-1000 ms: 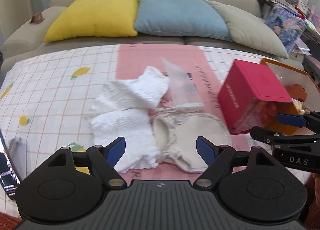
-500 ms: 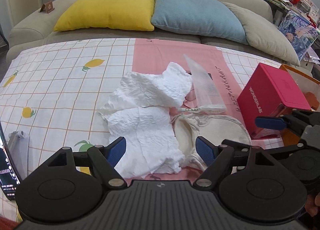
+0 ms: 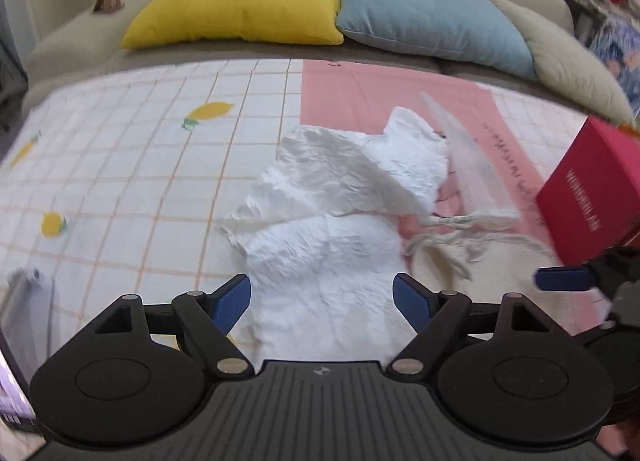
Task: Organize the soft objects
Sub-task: 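Grasp the cream cloth bag with the right tool while the left grasps the white tissue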
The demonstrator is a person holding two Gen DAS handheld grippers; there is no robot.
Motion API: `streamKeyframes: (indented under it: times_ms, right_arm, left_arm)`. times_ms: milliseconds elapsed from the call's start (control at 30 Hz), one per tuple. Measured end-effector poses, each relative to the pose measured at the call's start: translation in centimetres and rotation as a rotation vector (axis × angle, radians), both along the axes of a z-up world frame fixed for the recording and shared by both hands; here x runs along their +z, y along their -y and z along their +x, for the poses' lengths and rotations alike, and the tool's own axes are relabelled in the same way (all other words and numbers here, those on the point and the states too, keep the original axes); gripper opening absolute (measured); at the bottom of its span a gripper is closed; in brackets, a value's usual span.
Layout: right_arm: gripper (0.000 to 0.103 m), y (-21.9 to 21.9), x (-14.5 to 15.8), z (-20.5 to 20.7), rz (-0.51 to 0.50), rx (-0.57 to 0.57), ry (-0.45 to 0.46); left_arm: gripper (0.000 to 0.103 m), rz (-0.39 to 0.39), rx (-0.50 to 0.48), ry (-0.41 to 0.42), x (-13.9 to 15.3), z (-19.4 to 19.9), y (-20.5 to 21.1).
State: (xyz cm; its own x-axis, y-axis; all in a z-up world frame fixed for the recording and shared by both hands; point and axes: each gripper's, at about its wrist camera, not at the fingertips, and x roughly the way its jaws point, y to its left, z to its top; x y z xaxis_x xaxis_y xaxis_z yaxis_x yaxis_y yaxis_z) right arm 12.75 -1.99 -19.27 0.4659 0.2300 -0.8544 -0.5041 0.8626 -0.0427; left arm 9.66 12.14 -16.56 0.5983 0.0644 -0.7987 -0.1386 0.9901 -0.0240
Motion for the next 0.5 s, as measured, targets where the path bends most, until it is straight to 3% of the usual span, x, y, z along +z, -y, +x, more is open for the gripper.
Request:
streamKeyframes:
  times_ms: [100,233,433,500]
  right_arm:
    - [0.090,0.2,-0.5,0.4,0.014,-0.014,-0.039]
    - [0.089,0.5,-0.6,0.4,0.027,-0.017,-0.045]
    - [0.072,0.1,-0.4,-0.1,0.001,0.016,-0.022]
    - [0.056,-0.2,-0.2,-0.4,0.002,0.039,-0.016]
  left_arm:
    - [0.095,0.016,-0.003,-0.023,-1.1,0.7,-0.1]
    - [0.085,-0.001,0.021,-0.060,-2.1,1.1,-0.5]
    - [0.062,0.040,-0.019,-0.073,-2.5,0.9,0.4]
    - [0.053,0.045,-0.041,-0.065,-2.5,0.9,0.7]
